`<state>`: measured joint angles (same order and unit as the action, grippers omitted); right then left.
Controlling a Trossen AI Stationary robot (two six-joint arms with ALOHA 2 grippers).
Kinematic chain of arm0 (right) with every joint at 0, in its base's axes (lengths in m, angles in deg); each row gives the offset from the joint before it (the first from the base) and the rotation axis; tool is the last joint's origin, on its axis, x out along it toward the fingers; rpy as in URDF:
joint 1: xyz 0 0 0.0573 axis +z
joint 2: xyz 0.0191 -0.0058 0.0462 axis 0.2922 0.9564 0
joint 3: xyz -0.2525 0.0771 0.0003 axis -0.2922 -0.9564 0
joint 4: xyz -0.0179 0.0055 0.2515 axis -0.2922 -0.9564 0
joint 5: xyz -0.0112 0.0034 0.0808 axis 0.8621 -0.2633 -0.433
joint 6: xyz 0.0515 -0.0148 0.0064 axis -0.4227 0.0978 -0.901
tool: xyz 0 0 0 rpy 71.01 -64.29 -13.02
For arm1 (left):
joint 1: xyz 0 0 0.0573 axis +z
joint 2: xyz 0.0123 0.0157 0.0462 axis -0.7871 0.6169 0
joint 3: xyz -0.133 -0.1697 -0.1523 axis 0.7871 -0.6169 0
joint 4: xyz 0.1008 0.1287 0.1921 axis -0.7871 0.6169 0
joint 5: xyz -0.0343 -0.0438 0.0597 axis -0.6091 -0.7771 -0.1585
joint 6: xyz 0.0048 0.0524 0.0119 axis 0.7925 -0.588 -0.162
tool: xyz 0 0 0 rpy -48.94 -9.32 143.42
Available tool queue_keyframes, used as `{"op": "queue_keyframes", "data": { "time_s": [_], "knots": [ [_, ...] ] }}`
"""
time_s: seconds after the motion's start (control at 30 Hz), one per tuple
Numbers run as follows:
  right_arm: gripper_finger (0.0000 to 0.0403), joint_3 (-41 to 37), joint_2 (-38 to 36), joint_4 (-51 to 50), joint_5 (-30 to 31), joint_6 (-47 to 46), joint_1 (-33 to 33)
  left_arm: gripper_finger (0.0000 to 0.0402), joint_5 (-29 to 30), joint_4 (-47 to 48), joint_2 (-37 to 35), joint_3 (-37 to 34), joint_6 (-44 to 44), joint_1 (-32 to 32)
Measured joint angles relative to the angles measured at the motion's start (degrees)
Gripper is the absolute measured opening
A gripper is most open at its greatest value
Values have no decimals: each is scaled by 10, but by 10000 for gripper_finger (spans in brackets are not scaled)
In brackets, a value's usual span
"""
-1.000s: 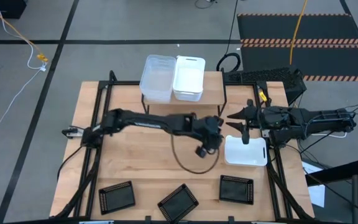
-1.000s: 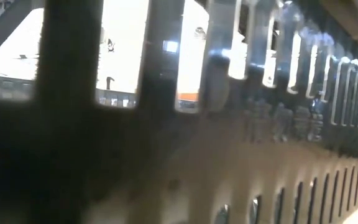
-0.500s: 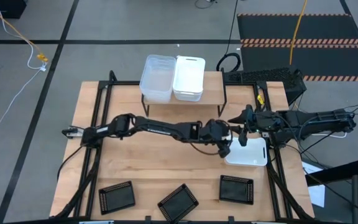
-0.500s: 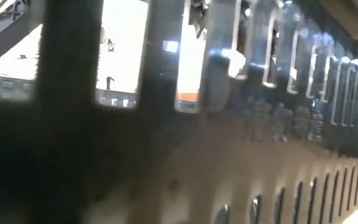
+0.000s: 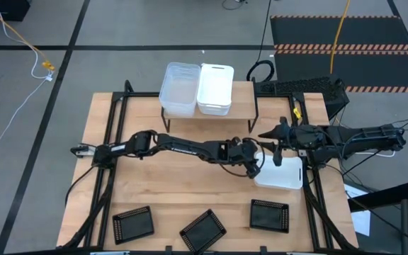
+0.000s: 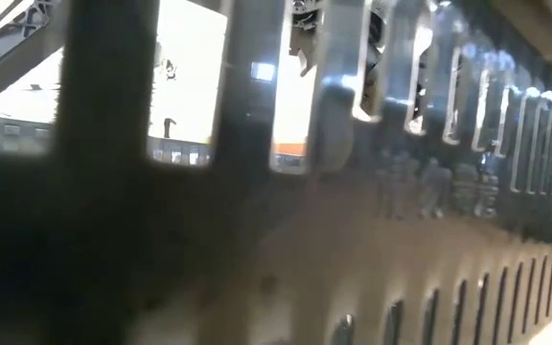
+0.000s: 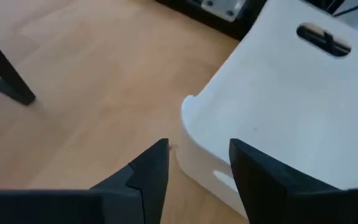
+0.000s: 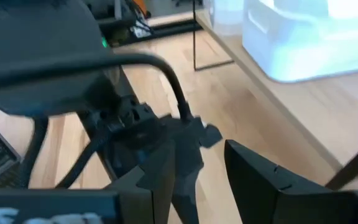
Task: Stack baskets on shelf by color
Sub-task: Stack the white bin on the white bins on the shelf
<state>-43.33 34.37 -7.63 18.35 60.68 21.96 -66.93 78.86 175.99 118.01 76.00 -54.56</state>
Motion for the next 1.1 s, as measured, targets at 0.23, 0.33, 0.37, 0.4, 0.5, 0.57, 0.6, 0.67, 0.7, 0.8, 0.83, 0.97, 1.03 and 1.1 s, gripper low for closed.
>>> {"op": "queue_keyframes", "data": {
  "time_s": [0.23, 0.33, 0.37, 0.4, 0.5, 0.57, 0.6, 0.67, 0.7, 0.8, 0.83, 0.97, 1.03, 1.1],
  "knots": [
    [134, 0, -4, 11, 0, 26, 0, 105, 1, 75, -1, 1, -48, 9],
    [134, 0, -4, 6, -1, 23, 0, 69, 0, 127, -4, -1, -71, 14],
    [134, 0, -4, 4, -1, 20, 0, 57, 0, 142, -10, -1, -84, 17],
    [134, 0, -4, 3, -1, 17, 0, 46, 0, 159, -18, -1, -99, 19],
    [134, 0, -4, -6, -1, 9, 0, 15, 0, 212, -43, 1, -161, 24],
    [134, 0, -4, -11, -2, 0, 0, 6, 2, 253, -58, 1, -223, 24],
    [134, 0, -4, -11, -2, -3, 0, 6, 1, 274, -64, 1, -256, 24],
    [134, 0, -4, -12, -2, -4, 0, 13, 1, 301, -77, 0, -325, 24],
    [134, 0, -4, -12, -2, -5, 0, 17, 2, 311, -81, 0, -355, 23],
    [134, 0, -5, -11, -2, -11, 0, 18, 1, 344, -102, 0, -408, 23],
    [134, 0, -5, -11, -2, -13, 0, 16, 1, 352, -110, 0, -418, 23],
    [134, 0, -4, -14, -3, -15, 0, 12, -3, 385, -134, 0, -422, 21],
    [134, 0, -4, -15, -3, -14, 0, 20, -12, 403, -155, 0, -428, 17],
    [134, 0, -4, -15, -3, -12, 0, 39, -16, 415, -177, 0, -434, 10]
  ]
}}
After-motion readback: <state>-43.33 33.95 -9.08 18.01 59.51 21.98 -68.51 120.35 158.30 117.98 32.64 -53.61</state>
